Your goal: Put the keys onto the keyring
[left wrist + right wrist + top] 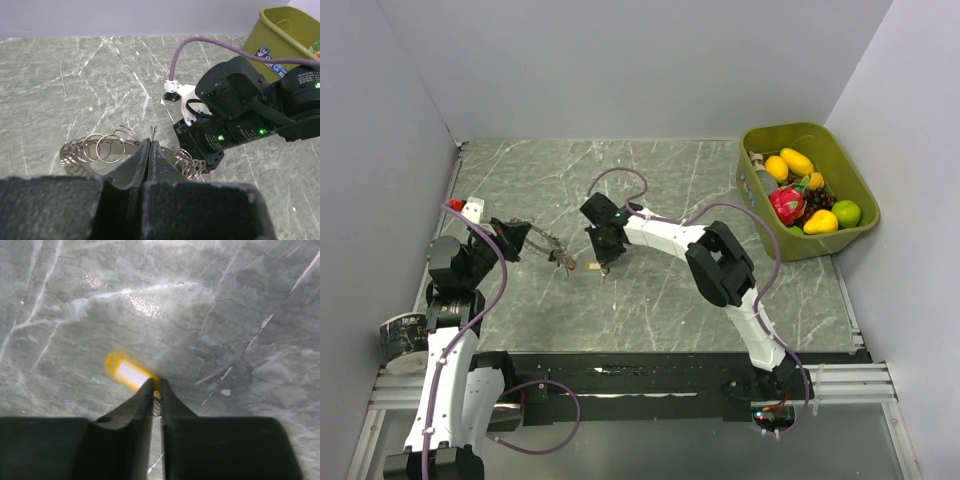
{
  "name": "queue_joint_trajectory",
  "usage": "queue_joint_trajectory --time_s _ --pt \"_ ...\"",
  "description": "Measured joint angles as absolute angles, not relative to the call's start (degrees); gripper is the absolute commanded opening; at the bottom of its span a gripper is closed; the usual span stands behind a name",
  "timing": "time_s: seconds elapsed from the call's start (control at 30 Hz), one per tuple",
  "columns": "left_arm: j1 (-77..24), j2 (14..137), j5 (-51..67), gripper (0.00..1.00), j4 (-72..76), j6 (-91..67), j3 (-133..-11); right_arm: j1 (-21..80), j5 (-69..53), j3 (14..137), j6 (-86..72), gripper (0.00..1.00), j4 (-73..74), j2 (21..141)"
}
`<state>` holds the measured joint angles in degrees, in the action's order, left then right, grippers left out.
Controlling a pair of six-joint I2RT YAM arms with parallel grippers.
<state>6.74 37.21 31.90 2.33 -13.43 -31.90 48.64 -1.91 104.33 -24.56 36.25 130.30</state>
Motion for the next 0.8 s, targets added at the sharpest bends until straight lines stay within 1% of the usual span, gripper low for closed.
queue_joint_trajectory --time_s 0.03,0.13,0.4,0.6,0.7,0.73,0.77,0.8 --pt "6.7 37.2 31.9 0.01 2.3 -13.4 -31.9 48.6 -1.9 103.7 -24.5 0.04 35.7 130.1" --pt "6.7 37.2 31.9 0.01 2.3 -13.4 -31.9 48.6 -1.5 99.7 -24.2 0.00 33.8 127.4" --pt "6.8 37.2 32.3 0.01 2.4 -13.4 -31.9 48.8 1.1 83.0 -22.7 0.00 33.5 114.9" --pt "6.8 37.2 33.3 0.01 2.8 -13.5 -31.9 48.7 2.5 76.5 -21.3 0.00 33.0 107.6" --pt "6.8 37.2 33.6 0.01 3.0 -13.8 -31.9 48.7 2.3 74.5 -20.9 0.11 32.5 105.3" --pt "6.8 37.2 33.7 0.01 3.2 -14.0 -31.9 48.7 2.2 74.2 -20.9 0.27 32.4 104.9" --pt "6.8 37.2 33.8 0.01 3.3 -14.2 -31.9 48.7 1.9 74.1 -20.9 0.32 32.1 104.7" --pt "6.8 37.1 33.8 0.01 3.5 -14.3 -31.9 48.7 1.5 74.0 -21.1 0.36 31.4 104.6"
